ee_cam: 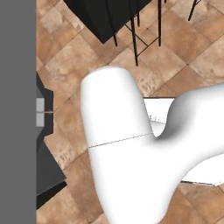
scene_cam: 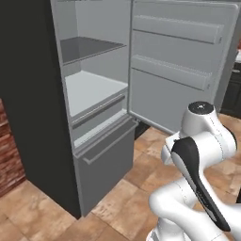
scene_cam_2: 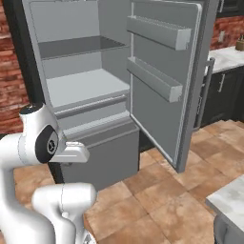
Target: Place one of the steaks on the plate and the other in the bowl. Then place the bowl in the fridge.
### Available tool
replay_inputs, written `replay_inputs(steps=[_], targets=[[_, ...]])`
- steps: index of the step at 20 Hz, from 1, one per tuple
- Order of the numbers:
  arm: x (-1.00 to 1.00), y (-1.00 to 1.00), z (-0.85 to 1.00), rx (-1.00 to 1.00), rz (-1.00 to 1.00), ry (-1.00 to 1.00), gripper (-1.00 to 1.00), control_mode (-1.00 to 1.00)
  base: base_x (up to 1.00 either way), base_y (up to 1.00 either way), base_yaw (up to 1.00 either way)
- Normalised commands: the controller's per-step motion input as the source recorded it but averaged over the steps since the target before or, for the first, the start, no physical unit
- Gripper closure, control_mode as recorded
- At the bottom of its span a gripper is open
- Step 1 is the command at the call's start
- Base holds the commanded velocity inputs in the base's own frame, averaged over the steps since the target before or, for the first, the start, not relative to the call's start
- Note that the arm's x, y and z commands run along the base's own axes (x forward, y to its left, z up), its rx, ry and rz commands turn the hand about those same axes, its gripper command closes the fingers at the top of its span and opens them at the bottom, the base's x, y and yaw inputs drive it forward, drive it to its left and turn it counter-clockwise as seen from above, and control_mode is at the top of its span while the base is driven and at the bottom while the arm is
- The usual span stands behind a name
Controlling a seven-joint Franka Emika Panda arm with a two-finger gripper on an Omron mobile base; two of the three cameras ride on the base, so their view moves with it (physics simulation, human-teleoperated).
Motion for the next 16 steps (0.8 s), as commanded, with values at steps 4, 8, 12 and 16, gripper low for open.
replay_inputs(steps=[4,8,12,16], targets=[[0.00,0.00,0.00,0.00,0.00,0.00,1.00,1.00,-0.03,0.00,-0.28],[0.00,0.00,0.00,0.00,0.00,0.00,1.00,1.00,-0.08,0.00,-0.23],[0.00,0.00,0.00,0.00,0.00,0.00,1.00,1.00,-0.18,0.00,-0.27],[0.00,0.00,0.00,0.00,0.00,0.00,1.00,1.00,-0.32,0.00,-0.39]])
